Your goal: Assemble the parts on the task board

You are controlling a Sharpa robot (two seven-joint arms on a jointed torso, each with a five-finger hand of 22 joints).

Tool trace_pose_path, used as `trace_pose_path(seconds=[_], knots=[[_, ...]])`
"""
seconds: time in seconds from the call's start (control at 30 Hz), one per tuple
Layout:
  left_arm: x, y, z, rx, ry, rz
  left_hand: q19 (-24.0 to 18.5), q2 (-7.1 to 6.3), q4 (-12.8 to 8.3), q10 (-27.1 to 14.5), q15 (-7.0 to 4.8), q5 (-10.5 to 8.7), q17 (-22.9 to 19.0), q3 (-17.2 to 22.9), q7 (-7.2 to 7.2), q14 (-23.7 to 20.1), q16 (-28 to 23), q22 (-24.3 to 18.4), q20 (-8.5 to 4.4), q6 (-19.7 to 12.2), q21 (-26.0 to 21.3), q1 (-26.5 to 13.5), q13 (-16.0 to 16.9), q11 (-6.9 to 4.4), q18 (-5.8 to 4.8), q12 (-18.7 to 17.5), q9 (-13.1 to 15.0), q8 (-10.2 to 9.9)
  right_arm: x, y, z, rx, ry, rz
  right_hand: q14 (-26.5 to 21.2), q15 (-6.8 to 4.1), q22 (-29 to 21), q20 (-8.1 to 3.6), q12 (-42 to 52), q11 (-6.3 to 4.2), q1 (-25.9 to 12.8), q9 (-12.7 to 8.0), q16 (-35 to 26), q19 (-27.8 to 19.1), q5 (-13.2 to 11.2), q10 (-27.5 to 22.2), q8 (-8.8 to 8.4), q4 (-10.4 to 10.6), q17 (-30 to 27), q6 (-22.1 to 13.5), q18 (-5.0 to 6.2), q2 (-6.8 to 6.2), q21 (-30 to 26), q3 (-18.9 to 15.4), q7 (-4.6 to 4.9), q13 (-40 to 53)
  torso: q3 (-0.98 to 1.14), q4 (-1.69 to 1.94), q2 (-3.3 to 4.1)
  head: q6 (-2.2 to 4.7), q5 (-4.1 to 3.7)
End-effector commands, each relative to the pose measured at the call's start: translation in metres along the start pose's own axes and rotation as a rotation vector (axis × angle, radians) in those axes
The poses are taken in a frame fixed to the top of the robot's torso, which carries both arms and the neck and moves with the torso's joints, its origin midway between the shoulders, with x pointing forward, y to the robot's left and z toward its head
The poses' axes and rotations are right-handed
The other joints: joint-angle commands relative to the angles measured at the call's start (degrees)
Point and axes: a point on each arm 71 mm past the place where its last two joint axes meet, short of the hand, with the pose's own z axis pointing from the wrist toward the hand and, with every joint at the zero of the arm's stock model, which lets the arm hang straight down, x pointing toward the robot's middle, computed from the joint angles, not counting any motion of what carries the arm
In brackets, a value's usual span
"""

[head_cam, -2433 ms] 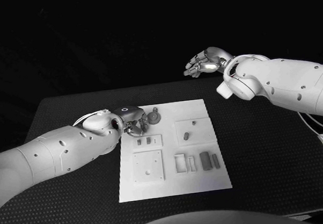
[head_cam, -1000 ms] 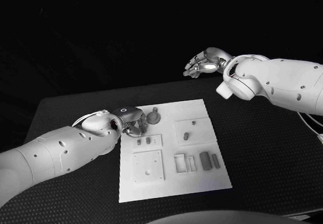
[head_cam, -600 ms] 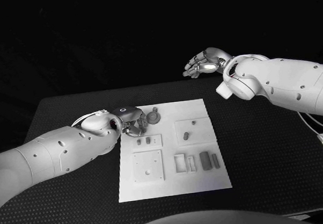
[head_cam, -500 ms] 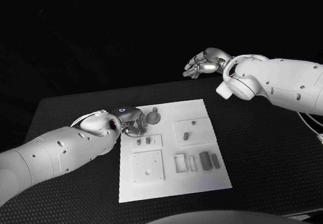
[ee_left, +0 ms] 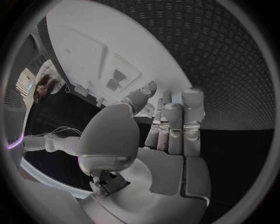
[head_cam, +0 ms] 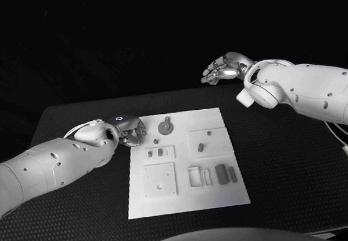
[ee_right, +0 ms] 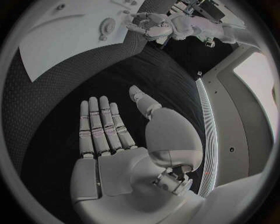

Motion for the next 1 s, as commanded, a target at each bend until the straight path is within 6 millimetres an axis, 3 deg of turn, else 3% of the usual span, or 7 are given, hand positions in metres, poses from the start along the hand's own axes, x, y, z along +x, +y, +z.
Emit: trace_pose_path(seconds=[0.03,0.3,0.53,0.8,0.87,0.93,1.0], knots=[[-0.003,0.013,-0.003,-0.038,-0.028,-0.022,0.20,0.04,-0.23,-0.24,0.10,0.05,-0.06,0.34,0.14,-0.42,0.32,-0.05,0.26,0.19,-0.25,0.53,0.06,-0.08,8.45,0.07,0.02,0.42,-0.005,-0.003,-0.002,-0.005,-0.006,-0.035,-0.43,0.12,0.09,0.36,0.40,-0.02,0.38,-0.09,-0.23,0.08,-0.15,0.25,0.38,-0.10,-0.07,-0.36,0.80,-0.01,-0.25,-0.16,1.48,-0.12,-0.04,-0.01,0.00,0.12,0.02],[-0.037,0.047,-0.013,-0.128,-0.182,-0.303,-2.76,0.47,0.53,0.15,0.10,0.04,-1.39,1.43,0.66,-3.29,-2.07,-0.88,0.62,2.30,-2.66,0.52,0.33,-0.09,8.02,0.18,0.44,2.04,-0.010,-0.014,-0.010,-0.026,0.061,-0.254,0.52,0.03,0.37,0.35,1.24,-0.53,2.56,0.07,0.32,0.86,-0.14,1.49,1.17,-0.14,0.16,0.81,1.18,-0.95,0.07,0.19,1.07,-0.23,-0.01,0.04,0.01,0.74,-0.41],[-0.063,0.060,-0.031,-0.106,-0.256,-0.620,-12.06,-1.80,1.04,-0.07,1.12,-0.54,-5.68,-1.81,1.30,-11.82,-11.19,-5.42,2.86,-1.38,-11.25,-4.75,0.55,0.73,5.47,0.14,-0.13,0.89,-0.005,-0.021,-0.023,-0.069,0.094,-0.456,7.30,-3.02,1.51,-0.25,3.50,-3.12,3.85,0.21,4.01,7.43,-0.14,7.36,2.46,-0.14,1.78,3.20,3.39,-1.51,3.27,0.42,-0.26,0.16,0.08,0.05,-0.07,1.53,-0.39],[-0.075,0.057,-0.043,-0.054,-0.213,-0.950,-13.98,0.10,0.94,0.91,1.71,-0.45,-9.43,-3.45,1.81,-13.18,-20.30,-12.54,3.77,-0.78,-19.09,-7.08,1.16,0.99,3.58,0.39,0.41,2.55,0.026,-0.022,-0.041,-0.181,0.139,-0.624,15.74,-7.27,2.92,-1.23,4.01,-5.74,6.31,0.25,8.45,15.81,-0.12,14.43,3.71,-0.15,4.25,6.13,6.03,-2.24,7.49,1.28,-1.47,0.79,0.13,0.01,-0.16,2.37,-0.48],[-0.075,0.053,-0.044,-0.040,-0.212,-0.976,-13.79,0.26,0.81,1.15,1.67,-0.45,-9.42,-3.67,1.83,-13.02,-20.71,-12.92,3.69,-0.77,-19.44,-7.13,1.26,0.94,3.44,0.45,0.40,2.67,0.032,-0.028,-0.043,-0.184,0.152,-0.640,18.26,-8.60,3.32,-2.06,3.33,-6.26,6.94,0.21,9.58,18.80,-0.09,16.24,4.03,-0.10,4.91,7.07,6.16,-2.18,8.93,1.71,-1.94,0.83,0.08,-0.02,-0.19,2.54,-0.56],[-0.075,0.050,-0.044,-0.025,-0.212,-0.990,-13.74,0.33,0.75,1.20,1.65,-0.47,-9.41,-3.74,1.89,-12.98,-20.87,-13.06,3.65,-0.81,-19.58,-7.13,1.29,0.93,3.39,0.44,0.39,2.69,0.039,-0.036,-0.045,-0.174,0.178,-0.651,24.94,-11.68,5.01,-4.82,0.16,-5.21,8.23,-0.06,13.66,25.68,0.01,13.93,3.76,-0.14,6.74,6.95,6.16,-2.56,13.25,1.82,-1.60,-0.37,0.02,0.03,-0.20,2.63,-0.77],[-0.075,0.049,-0.044,-0.021,-0.215,-0.991,-13.67,0.39,0.66,1.07,1.68,-0.50,-9.38,-3.87,2.00,-12.94,-21.06,-13.24,3.60,-0.87,-19.76,-7.15,1.29,0.97,3.32,0.34,0.37,2.71,0.043,-0.041,-0.046,-0.173,0.186,-0.670,26.60,-11.93,5.56,-6.23,-2.00,-4.96,8.58,-0.46,14.89,27.65,-0.08,12.82,3.24,-0.15,7.37,6.33,6.16,-2.59,14.52,1.98,-1.30,-1.27,0.00,0.07,-0.20,2.79,-0.77]])
